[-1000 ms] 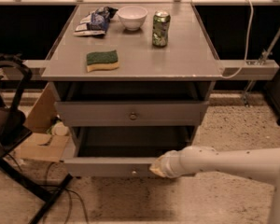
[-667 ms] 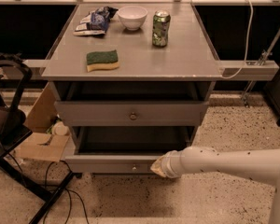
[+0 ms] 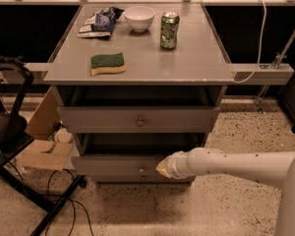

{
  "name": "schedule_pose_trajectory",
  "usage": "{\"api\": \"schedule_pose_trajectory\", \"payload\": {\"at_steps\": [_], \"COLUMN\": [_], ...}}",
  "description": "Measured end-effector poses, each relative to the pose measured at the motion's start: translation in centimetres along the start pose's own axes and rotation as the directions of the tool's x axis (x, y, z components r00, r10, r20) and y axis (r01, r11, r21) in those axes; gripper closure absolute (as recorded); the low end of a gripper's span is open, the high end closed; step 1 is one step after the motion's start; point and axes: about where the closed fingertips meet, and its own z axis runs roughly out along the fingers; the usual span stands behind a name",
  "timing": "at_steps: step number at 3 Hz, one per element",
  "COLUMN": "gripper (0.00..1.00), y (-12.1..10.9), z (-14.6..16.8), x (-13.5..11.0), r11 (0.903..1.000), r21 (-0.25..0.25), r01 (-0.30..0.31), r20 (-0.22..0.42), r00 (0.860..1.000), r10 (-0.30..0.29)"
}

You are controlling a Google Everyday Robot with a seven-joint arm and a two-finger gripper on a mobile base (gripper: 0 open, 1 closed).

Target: Close middle drawer

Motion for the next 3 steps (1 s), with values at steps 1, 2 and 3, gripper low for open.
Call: {"api": "schedule_pose_trajectory", "payload": {"at_steps": [1, 2, 3], "gripper": [1.00, 0.86, 0.62], "y": [-1.68, -2.01, -2.01], "z": [1.50, 1.81, 1.81], "x": [-1.44, -1.85, -1.85], "r11": [0.9992, 0.9990, 0.9990], "r21": [0.018, 0.022, 0.022], "r01": [-0.036, -0.040, -0.040], "r20": [0.011, 0.014, 0.014], "r00": [0.999, 0.999, 0.999], "r10": [0.035, 0.040, 0.040]}}
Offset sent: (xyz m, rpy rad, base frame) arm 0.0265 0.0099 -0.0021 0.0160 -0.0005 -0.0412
